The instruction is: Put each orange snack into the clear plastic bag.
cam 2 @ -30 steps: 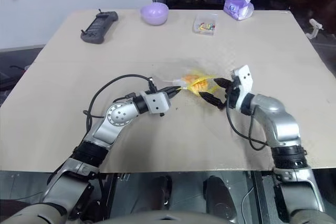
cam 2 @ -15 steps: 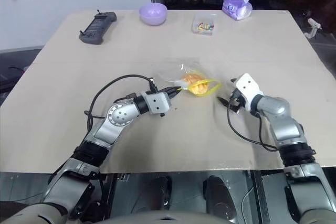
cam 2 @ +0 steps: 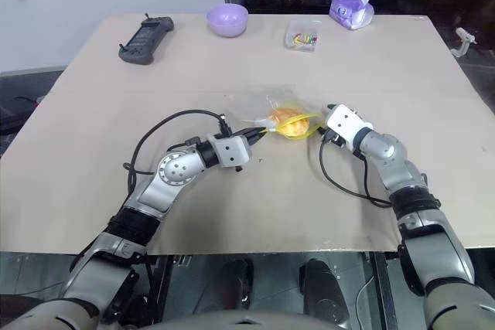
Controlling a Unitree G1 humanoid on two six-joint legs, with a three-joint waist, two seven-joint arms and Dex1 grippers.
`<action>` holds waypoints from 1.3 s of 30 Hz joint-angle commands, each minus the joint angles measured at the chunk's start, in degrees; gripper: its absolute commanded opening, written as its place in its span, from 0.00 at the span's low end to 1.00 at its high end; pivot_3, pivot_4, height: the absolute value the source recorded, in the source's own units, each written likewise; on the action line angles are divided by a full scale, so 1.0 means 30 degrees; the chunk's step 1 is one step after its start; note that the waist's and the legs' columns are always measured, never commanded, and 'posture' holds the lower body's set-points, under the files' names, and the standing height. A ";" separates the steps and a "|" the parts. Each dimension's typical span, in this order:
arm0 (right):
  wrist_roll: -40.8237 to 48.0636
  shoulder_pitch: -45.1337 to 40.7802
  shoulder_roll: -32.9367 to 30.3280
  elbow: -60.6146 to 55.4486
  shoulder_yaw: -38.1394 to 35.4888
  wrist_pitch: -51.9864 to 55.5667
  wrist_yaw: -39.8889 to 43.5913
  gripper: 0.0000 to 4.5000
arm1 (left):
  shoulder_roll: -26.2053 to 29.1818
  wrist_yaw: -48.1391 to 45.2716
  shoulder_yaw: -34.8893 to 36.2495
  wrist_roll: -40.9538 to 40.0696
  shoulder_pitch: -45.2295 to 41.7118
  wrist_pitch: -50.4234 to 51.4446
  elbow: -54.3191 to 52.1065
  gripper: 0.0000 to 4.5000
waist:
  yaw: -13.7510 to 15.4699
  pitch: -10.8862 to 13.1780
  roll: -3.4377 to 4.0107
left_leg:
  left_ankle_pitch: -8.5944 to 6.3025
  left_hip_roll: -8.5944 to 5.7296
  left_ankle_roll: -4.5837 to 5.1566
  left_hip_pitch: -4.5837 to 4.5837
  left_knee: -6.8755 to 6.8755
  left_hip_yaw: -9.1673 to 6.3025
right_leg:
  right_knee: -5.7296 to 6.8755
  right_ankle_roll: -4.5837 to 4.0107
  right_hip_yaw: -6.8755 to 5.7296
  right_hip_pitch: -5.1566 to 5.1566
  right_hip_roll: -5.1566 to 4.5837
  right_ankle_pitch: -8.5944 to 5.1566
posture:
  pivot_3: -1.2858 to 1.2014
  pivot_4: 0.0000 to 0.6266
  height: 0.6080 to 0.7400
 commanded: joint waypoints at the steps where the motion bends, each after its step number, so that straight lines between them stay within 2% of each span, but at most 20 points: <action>1: -0.0045 -0.0618 0.0014 0.0324 -0.0123 -0.1007 -0.0214 0.17 | 0.0126 0.0323 0.0376 -0.0055 0.0068 -0.0140 -0.0645 0.00 | 0.0000 0.0000 0.0000 | 0.0000 0.0000 0.0000 0.0000 0.0000 0.0001 | 0.0001 0.0000 0.0000 0.0000 0.0000 0.0000 | 0.52 0.24 1.00; 2: -0.0067 -0.0667 0.0049 0.0422 -0.0138 -0.1097 -0.0237 0.07 | 0.0149 0.0335 0.0381 -0.0071 0.0073 -0.0141 -0.0635 0.00 | 0.0000 0.0000 0.0000 | 0.0000 0.0000 0.0000 0.0000 0.0000 -0.0001 | 0.0003 0.0000 0.0000 0.0000 0.0000 0.0000 | 0.52 0.24 1.00; 3: -0.0069 -0.0703 0.0082 0.0476 -0.0166 -0.1197 -0.0268 0.02 | 0.0173 0.0346 0.0384 -0.0077 0.0074 -0.0143 -0.0621 0.00 | -0.0001 0.0000 0.0000 | 0.0000 0.0000 0.0000 0.0001 0.0000 -0.0001 | 0.0004 0.0000 0.0001 0.0000 0.0000 0.0000 | 0.52 0.24 1.00; 15: 0.0245 -0.0915 -0.0659 -0.1622 -0.1139 -0.1495 -0.0792 0.02 | 0.0172 0.1396 0.1056 -0.0067 -0.1204 0.0252 0.0590 0.00 | -0.0002 0.0002 0.0004 | 0.0000 0.0000 0.0000 0.0001 0.0000 -0.0004 | 0.0011 0.0000 0.0000 -0.0003 0.0001 0.0000 | 0.52 0.24 1.00; 26: 0.0520 -0.2847 -0.3682 -0.5306 -0.2530 0.0493 0.0631 0.02 | 0.0372 0.3012 0.2688 -0.0556 -0.7675 -0.0093 0.4813 0.00 | 0.0024 0.0018 0.0005 | 0.0000 -0.0013 -0.0001 -0.0043 0.0002 -0.0022 | -0.0015 0.0002 -0.0027 -0.0018 -0.0006 0.0000 | 0.52 0.24 1.00; 33: 0.1118 -0.2067 -0.3989 -0.6972 -0.2166 0.2255 0.2202 0.02 | 0.0205 0.2709 0.2225 -0.0571 -0.7274 -0.0678 0.5046 0.00 | -0.0038 0.0016 0.0008 | 0.0001 -0.0011 -0.0002 -0.0030 -0.0028 0.0000 | -0.0025 0.0003 -0.0005 -0.0025 -0.0011 -0.0003 | 0.52 0.24 1.00; 37: 0.2010 -0.0543 -0.4570 -0.8742 -0.1577 0.3514 0.5022 0.26 | 0.0324 0.2141 0.1905 -0.0523 -0.6139 -0.1131 0.4435 0.00 | 0.0023 0.0017 0.0007 | 0.0001 -0.0013 -0.0001 -0.0041 -0.0023 -0.0001 | -0.0030 0.0003 -0.0007 -0.0027 -0.0014 -0.0002 | 0.52 0.24 1.00; 38: 0.2122 -0.0157 -0.4871 -0.9317 -0.1417 0.3749 0.5732 0.39 | 0.0432 0.2006 0.1864 -0.0464 -0.5967 -0.1274 0.4405 0.00 | 0.0032 0.0017 0.0008 | 0.0000 -0.0013 -0.0001 -0.0043 -0.0023 -0.0002 | -0.0029 0.0003 -0.0008 -0.0027 -0.0014 -0.0002 | 0.52 0.24 1.00; 39: 0.2303 0.0144 -0.5104 -0.9818 -0.1325 0.4026 0.6357 0.47 | 0.0531 0.1905 0.1830 -0.0407 -0.5860 -0.1402 0.4400 0.00 | 0.0047 0.0018 0.0008 | 0.0000 -0.0013 -0.0001 -0.0044 -0.0022 -0.0004 | -0.0028 0.0003 -0.0010 -0.0027 -0.0014 -0.0003 | 0.52 0.24 1.00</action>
